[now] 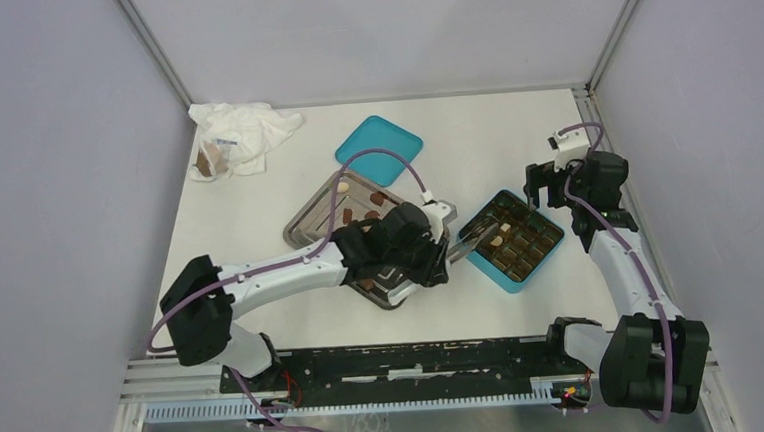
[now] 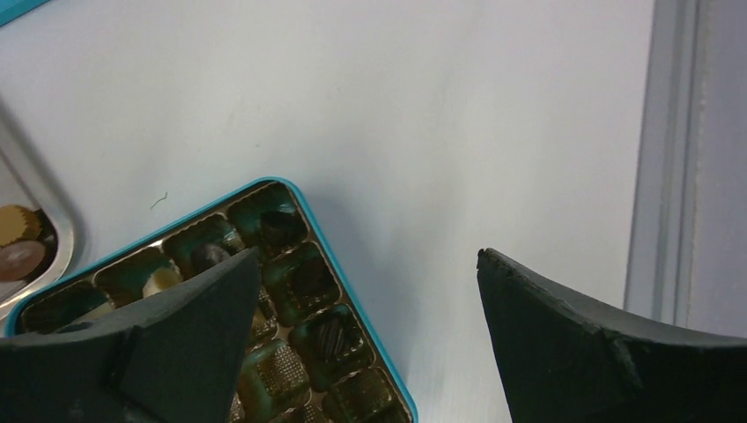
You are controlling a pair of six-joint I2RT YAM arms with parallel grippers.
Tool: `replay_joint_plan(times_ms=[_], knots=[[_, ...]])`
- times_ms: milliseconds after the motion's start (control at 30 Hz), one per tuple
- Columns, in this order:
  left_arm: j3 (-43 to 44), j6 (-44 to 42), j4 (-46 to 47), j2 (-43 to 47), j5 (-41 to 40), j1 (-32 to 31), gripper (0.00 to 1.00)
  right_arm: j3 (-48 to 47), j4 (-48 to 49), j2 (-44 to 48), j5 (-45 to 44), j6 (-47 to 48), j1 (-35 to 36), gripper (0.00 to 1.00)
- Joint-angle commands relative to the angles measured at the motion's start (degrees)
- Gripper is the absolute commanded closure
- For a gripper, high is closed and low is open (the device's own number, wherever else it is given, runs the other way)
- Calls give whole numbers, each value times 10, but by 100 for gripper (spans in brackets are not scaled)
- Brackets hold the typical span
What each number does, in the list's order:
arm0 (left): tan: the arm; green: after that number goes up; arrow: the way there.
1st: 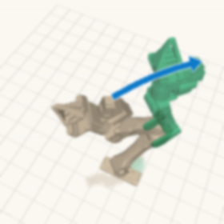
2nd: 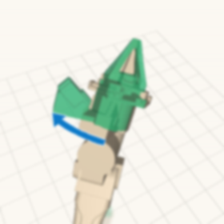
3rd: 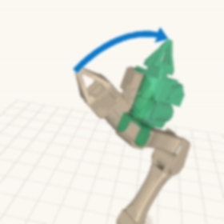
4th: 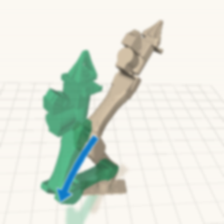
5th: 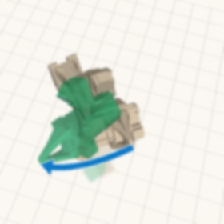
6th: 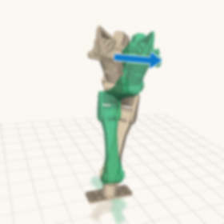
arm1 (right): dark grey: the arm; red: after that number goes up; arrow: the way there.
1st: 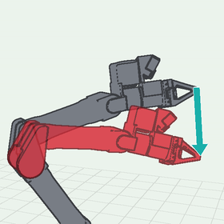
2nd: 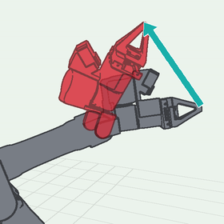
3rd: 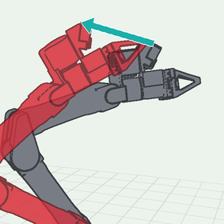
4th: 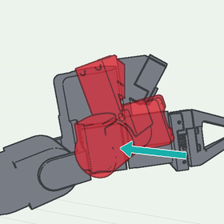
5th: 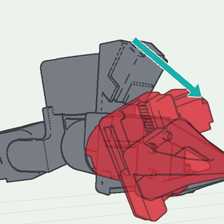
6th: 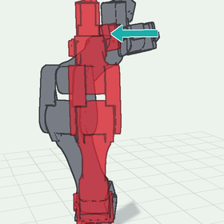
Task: Pack the chocolate
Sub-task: Place the fake chocolate in the packing box.
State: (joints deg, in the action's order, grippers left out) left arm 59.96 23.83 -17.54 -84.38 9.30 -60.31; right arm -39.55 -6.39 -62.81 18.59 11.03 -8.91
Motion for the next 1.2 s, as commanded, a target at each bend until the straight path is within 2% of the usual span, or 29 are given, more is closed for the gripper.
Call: replay_joint_plan(times_ms=[0, 200, 367, 700, 1167], knots=[[62, 27, 75, -45, -12, -32, 92, -1, 42, 19, -85, -42, -4, 2], [128, 30, 82, -120, -34, -65, 91, 1, 49, 21, -104, -56, -4, 2], [193, 16, 44, -187, -60, -80, 91, 1, 49, 23, -97, -56, -4, 2], [261, -3, -17, -247, -102, -82, 85, 2, 48, 22, -89, -56, -4, 2], [290, -16, -43, -265, -116, -83, 63, 3, 48, 17, -76, -55, -4, 2]])
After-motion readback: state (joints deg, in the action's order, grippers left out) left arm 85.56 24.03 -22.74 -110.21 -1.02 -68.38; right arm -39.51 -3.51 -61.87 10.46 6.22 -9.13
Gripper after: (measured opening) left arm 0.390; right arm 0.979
